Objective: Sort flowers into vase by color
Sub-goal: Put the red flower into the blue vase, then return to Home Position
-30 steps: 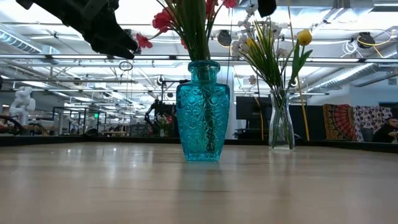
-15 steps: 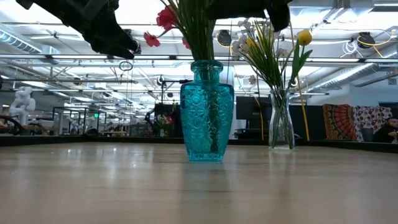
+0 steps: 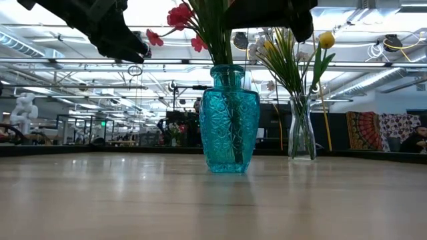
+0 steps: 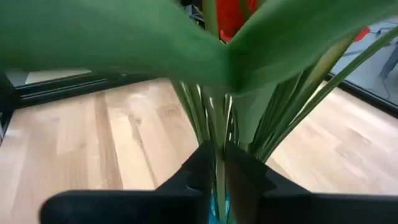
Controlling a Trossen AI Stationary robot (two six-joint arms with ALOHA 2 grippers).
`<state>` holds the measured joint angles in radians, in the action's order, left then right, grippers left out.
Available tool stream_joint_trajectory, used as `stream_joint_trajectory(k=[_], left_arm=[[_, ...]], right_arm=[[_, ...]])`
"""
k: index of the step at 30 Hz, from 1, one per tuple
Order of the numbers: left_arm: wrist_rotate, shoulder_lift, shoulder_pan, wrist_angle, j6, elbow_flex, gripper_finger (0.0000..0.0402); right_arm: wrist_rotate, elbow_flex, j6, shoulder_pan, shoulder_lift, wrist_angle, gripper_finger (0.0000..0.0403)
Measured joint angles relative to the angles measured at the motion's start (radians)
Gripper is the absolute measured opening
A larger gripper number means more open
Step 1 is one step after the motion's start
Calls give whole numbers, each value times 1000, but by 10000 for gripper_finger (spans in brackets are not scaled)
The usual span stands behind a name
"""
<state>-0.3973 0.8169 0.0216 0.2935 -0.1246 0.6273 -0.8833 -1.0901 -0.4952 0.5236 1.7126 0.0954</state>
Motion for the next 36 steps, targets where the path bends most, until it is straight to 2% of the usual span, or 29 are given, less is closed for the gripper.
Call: stream_joint_trajectory(k=[8, 13, 19, 22, 24, 32, 36], left_arm=[[0, 0, 0, 0, 0, 0, 354], [0, 0, 0, -1, 0, 0, 354], [3, 0, 0, -1, -17, 0, 354], [80, 0, 0, -1, -132, 0, 354], [110, 0, 1, 0, -153, 0, 354], [126, -13, 0, 75, -106, 0, 354], [111, -47, 1, 155, -101, 0, 354]], right_arm=[[4, 0, -36, 4, -87, -159, 90], [75, 0, -38, 11, -211, -346, 114], [210, 0, -41, 16, -351, -602, 118], [266, 0, -85, 15, -401, -680, 118], [299, 0, -104, 15, -427, -707, 118], [309, 10, -114, 15, -442, -931, 118], [344, 100, -168, 28, -453, -925, 118]])
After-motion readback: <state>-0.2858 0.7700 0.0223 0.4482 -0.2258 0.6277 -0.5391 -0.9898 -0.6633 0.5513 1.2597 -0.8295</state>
